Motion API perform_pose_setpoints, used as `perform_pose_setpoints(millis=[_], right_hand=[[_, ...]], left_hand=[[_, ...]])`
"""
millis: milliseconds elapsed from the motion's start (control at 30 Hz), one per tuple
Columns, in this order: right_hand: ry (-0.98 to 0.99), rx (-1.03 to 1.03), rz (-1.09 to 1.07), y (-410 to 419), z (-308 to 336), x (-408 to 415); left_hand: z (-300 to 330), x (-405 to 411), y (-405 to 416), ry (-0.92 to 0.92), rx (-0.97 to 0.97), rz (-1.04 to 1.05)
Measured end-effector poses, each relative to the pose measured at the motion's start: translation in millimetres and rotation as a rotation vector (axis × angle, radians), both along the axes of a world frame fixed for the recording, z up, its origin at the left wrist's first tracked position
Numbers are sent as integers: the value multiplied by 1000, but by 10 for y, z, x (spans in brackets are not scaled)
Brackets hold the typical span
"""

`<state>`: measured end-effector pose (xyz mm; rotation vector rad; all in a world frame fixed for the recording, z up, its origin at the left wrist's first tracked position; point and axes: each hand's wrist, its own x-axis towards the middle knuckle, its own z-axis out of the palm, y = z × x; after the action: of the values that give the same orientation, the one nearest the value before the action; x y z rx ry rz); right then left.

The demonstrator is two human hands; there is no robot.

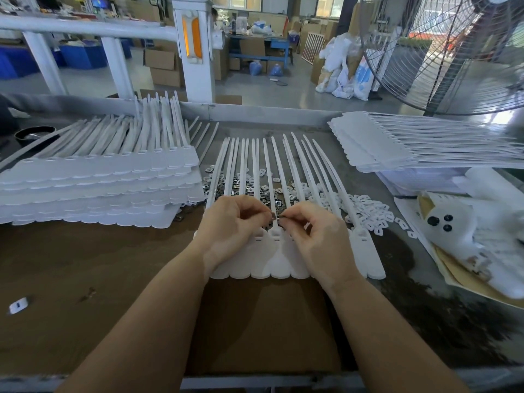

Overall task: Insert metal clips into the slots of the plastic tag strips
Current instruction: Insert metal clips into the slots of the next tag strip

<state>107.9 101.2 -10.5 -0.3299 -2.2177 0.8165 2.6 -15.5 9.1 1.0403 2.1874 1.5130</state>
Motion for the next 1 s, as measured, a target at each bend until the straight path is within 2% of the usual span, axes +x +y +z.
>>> perform_pose_setpoints(millis=[167,333,433,633,733,1000], right_hand=[[14,-12,-10,13,3,1],[-13,31,-27,26,-19,-13],[-18,21,-27,27,-28,-9],[-19,3,3,23,-18,-5],[-30,9,5,21,-12,-11],[-55,-12,11,10,-15,4]], left_hand=[[45,-46,-25,-51,107,119],[103,-136,-77,-64,63,134],[130,-190,-114,-47,-12,70],[214,-298,-178,132,-352,-175],[244,-340,-192,184,-457,-242],[321,-424,-133,296,-585,-245]])
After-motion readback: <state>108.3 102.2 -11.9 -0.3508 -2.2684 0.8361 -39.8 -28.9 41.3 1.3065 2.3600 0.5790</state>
